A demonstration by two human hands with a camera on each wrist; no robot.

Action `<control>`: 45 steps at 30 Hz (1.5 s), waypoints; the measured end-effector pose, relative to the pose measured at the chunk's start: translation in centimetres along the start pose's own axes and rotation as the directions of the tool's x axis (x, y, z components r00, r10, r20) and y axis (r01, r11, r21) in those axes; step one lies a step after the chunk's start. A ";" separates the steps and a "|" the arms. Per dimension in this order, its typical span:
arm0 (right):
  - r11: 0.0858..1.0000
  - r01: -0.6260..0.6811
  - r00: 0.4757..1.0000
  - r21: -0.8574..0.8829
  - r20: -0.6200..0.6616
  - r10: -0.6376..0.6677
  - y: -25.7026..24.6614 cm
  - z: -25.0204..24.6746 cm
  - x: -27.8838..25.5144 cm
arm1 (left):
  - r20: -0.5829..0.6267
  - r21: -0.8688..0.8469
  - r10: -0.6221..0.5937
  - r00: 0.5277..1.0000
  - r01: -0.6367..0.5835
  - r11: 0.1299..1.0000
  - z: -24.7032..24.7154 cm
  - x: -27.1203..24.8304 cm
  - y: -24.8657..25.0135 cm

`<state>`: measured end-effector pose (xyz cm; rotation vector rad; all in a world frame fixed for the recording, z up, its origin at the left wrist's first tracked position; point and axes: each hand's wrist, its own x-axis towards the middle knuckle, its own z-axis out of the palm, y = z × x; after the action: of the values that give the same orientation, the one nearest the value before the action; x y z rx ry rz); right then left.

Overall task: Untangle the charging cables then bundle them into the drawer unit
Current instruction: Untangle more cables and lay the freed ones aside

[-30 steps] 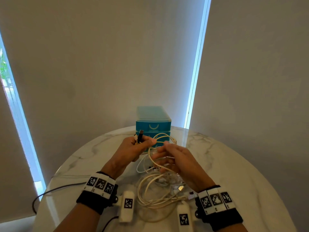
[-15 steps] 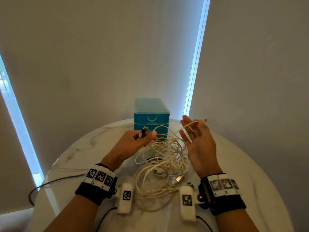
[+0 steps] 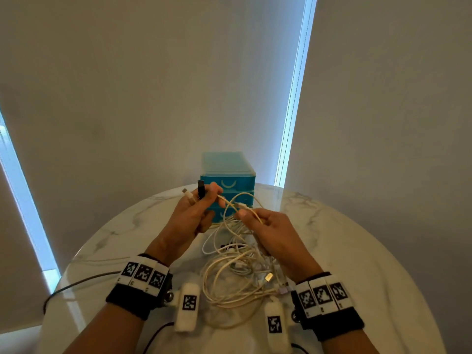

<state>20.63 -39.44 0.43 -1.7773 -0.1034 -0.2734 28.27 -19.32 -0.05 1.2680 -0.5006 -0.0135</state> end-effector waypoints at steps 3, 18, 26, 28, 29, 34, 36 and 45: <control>0.967 0.014 1.000 0.253 0.015 -0.018 -0.4 -0.2 0.3 | -0.043 0.140 0.030 0.999 -0.023 0.990 -0.2 0.1 -0.3; 0.943 0.002 0.996 0.332 -0.083 0.028 0.2 -0.7 0.7 | -0.251 0.436 0.105 0.962 0.015 0.900 0.2 -0.5 0.4; 0.991 0.130 0.991 -0.036 -0.031 -0.131 0.7 1.7 0.3 | -0.096 0.106 0.063 0.993 -0.053 0.993 0.6 -0.8 1.2; 0.973 0.134 0.985 -0.187 -0.079 -0.151 1.3 1.6 0.6 | -0.066 0.002 0.074 0.995 -0.074 0.997 0.4 -0.7 1.3; 0.966 0.131 0.982 -0.221 -0.106 -0.158 1.5 1.6 0.8 | -0.048 -0.032 0.080 0.996 -0.082 0.996 0.3 -0.7 1.4; 0.918 0.190 0.966 -0.348 -0.099 -0.238 1.5 2.2 0.8 | 0.107 -0.007 0.084 0.991 -0.084 0.996 0.8 -0.8 1.3; 0.915 0.212 0.948 -0.344 -0.153 -0.277 1.3 2.3 0.8 | 0.159 0.018 0.087 0.983 -0.091 0.996 1.0 -1.0 1.3; 0.973 0.230 0.845 -0.032 -0.490 -0.216 0.0 0.0 0.8 | 0.191 0.309 -0.129 0.973 0.065 0.949 1.5 -1.2 1.2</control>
<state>21.41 -39.47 0.61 -1.6157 0.0528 -0.8830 26.39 -19.94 0.94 1.6008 -0.6379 -0.1610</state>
